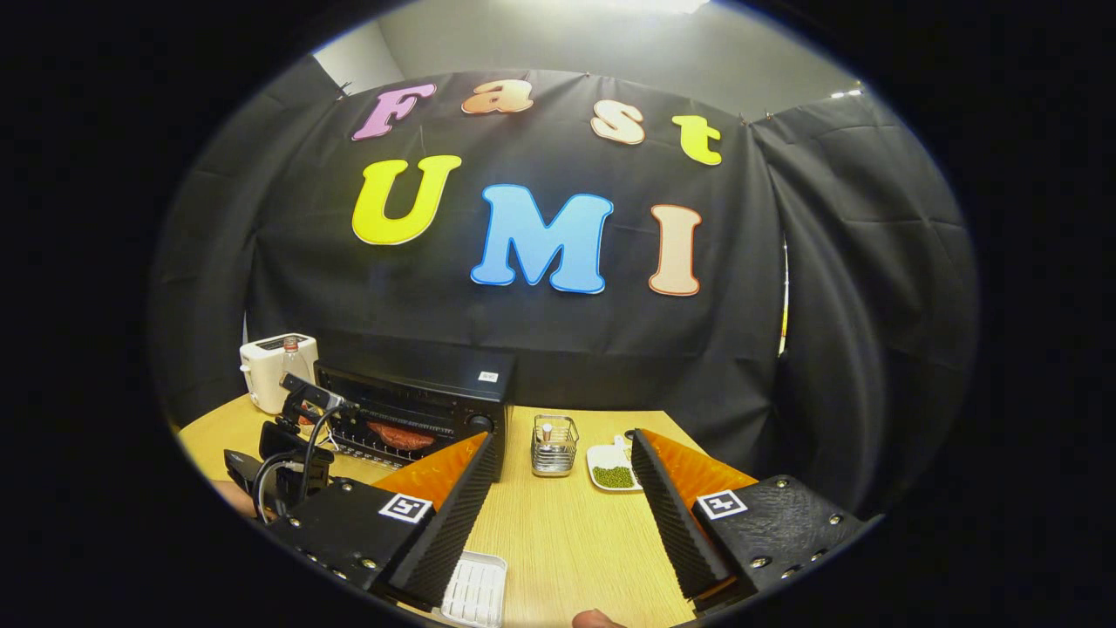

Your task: Open the electric oven with the left hand, put the food in, and close the electric oven.

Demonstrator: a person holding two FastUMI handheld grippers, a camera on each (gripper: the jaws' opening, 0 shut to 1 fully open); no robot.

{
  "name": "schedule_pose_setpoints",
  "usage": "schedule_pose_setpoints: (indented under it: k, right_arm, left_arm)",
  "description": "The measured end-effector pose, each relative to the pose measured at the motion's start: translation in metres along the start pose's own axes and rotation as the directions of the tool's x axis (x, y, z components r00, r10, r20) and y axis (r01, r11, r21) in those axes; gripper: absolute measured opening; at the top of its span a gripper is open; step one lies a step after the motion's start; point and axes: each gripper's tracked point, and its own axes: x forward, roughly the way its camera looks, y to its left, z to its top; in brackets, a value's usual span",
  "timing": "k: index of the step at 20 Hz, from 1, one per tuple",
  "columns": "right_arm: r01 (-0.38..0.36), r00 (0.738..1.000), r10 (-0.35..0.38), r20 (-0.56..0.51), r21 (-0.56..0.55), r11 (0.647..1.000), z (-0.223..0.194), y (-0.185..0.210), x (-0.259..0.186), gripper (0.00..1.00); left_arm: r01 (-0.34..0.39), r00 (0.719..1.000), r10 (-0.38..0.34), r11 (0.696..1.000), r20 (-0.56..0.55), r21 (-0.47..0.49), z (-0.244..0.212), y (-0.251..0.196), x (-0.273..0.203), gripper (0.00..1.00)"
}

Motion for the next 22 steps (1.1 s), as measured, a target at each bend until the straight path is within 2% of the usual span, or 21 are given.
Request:
schedule_pose_setpoints:
  k: [6,8,9,15,16,22]
  right_arm:
    - [-0.015,1.0,0.015,0.017,0.014,1.0,0.005,-0.002,0.0,0.95]
    - [-0.03,0.999,0.03,0.02,0.015,0.999,0.007,0.002,0.0,0.95]
    - [-0.036,0.999,0.036,0.021,0.014,0.999,0.007,0.004,0.001,0.95]
    - [-0.057,0.998,0.057,0.018,0.013,0.998,0.007,0.008,0.001,0.95]
    - [-0.057,0.998,0.057,0.015,0.016,0.998,0.006,0.007,0.002,0.95]
    - [-0.049,0.999,0.049,0.003,0.018,0.999,0.003,0.002,-0.002,0.95]
  left_arm:
    - [-0.01,0.998,0.009,1.0,0.068,0.014,0.015,0.001,-0.021,1.0]
    - [-0.011,0.995,0.01,1.0,0.098,0.011,0.02,0.001,-0.026,0.92]
    - [-0.012,0.994,0.011,1.0,0.113,0.011,0.024,0.0,-0.028,1.0]
    - [-0.021,0.981,0.019,1.0,0.192,0.009,0.043,0.001,-0.047,0.98]
    - [-0.021,0.979,0.019,1.0,0.204,0.008,0.046,0.001,-0.048,1.0]
    - [-0.037,0.958,0.031,0.999,0.285,0.016,0.074,0.003,-0.06,0.98]
